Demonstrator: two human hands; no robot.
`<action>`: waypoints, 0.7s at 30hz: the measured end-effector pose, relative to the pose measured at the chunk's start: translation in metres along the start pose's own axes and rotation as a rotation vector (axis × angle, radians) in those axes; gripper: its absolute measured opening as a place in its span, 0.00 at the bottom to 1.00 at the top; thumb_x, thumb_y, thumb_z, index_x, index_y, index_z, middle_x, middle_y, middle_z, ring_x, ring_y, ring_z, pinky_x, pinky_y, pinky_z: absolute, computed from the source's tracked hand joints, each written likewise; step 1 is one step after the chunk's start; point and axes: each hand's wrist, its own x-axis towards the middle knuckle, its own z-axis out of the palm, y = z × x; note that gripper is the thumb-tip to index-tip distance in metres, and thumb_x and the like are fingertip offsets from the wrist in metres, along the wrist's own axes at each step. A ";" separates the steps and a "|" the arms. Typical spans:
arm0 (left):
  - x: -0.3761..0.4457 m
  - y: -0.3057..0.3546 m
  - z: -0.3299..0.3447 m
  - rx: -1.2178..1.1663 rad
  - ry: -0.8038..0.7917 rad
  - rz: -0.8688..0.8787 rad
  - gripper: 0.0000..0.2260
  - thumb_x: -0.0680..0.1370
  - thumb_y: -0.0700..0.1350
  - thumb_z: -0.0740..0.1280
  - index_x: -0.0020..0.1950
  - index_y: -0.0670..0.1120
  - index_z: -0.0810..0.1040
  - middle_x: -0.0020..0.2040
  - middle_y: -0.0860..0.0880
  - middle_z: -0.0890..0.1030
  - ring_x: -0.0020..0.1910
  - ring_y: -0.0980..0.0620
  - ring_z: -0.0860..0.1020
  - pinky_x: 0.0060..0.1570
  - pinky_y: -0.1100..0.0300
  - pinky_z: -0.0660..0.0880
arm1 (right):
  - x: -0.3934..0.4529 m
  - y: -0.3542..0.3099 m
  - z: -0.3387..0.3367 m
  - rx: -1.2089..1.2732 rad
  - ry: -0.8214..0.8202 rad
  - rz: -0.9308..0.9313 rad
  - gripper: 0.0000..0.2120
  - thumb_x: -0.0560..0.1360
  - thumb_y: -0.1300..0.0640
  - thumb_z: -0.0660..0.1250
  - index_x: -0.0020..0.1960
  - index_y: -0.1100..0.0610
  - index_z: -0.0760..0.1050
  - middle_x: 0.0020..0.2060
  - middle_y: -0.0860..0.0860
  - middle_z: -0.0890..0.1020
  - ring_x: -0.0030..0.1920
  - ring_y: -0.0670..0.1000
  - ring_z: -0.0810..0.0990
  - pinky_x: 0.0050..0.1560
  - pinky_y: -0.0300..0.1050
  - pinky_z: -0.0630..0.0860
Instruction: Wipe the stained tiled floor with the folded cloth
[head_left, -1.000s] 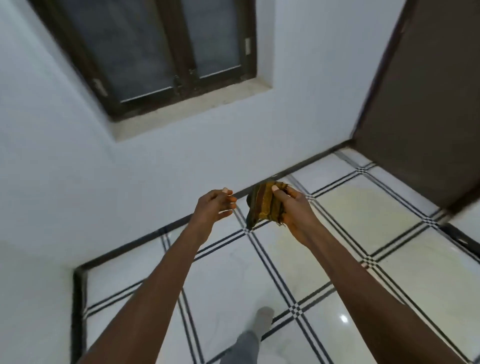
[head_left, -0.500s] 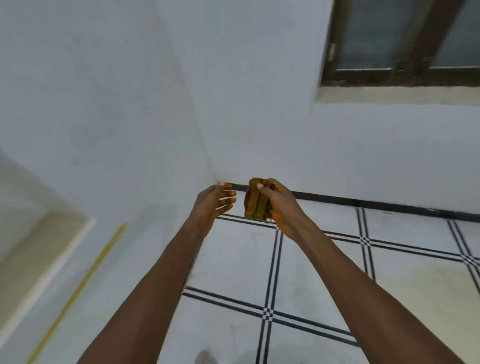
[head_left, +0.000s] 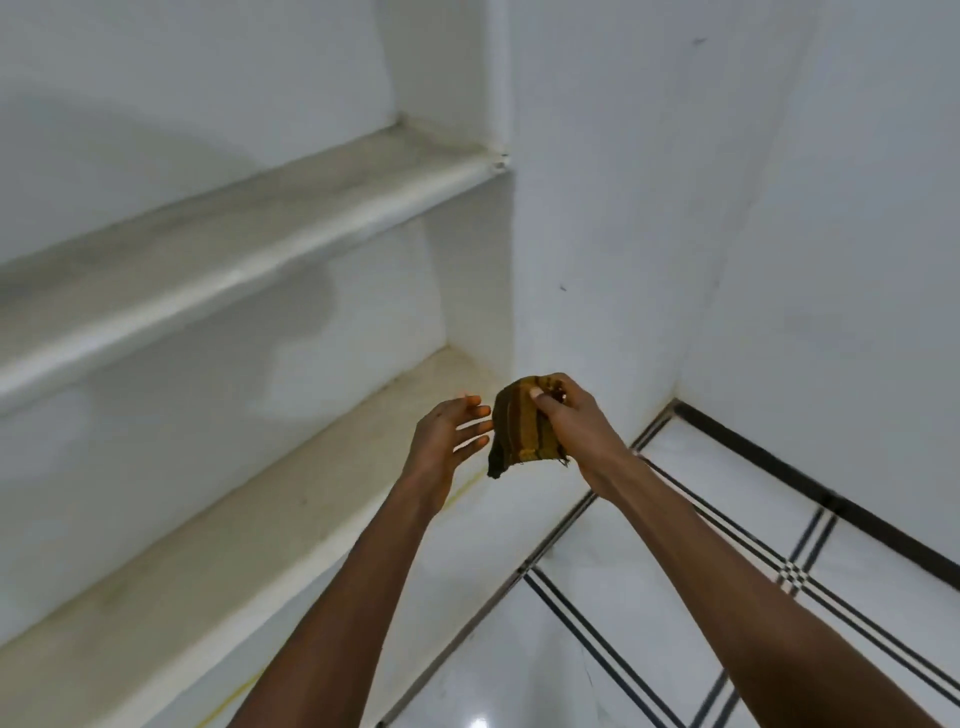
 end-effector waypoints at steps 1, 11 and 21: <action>0.004 0.005 -0.016 -0.027 0.038 0.001 0.11 0.84 0.49 0.64 0.58 0.43 0.82 0.58 0.42 0.85 0.57 0.44 0.85 0.56 0.54 0.81 | 0.010 -0.004 0.017 -0.017 -0.051 -0.009 0.07 0.85 0.51 0.63 0.58 0.49 0.79 0.55 0.51 0.85 0.58 0.52 0.84 0.58 0.48 0.81; 0.049 0.018 -0.090 -0.314 0.227 -0.042 0.20 0.85 0.55 0.61 0.65 0.39 0.78 0.63 0.41 0.84 0.62 0.42 0.83 0.61 0.52 0.79 | 0.146 -0.004 0.070 -0.493 -0.238 -0.039 0.14 0.83 0.55 0.67 0.66 0.57 0.78 0.59 0.58 0.84 0.58 0.58 0.84 0.54 0.48 0.82; 0.083 -0.014 -0.033 -0.305 0.290 -0.167 0.24 0.84 0.57 0.62 0.69 0.39 0.76 0.65 0.41 0.81 0.63 0.43 0.81 0.65 0.49 0.77 | 0.191 0.038 0.042 -0.724 -0.347 -0.156 0.24 0.80 0.64 0.67 0.75 0.60 0.69 0.64 0.58 0.81 0.65 0.59 0.80 0.67 0.49 0.76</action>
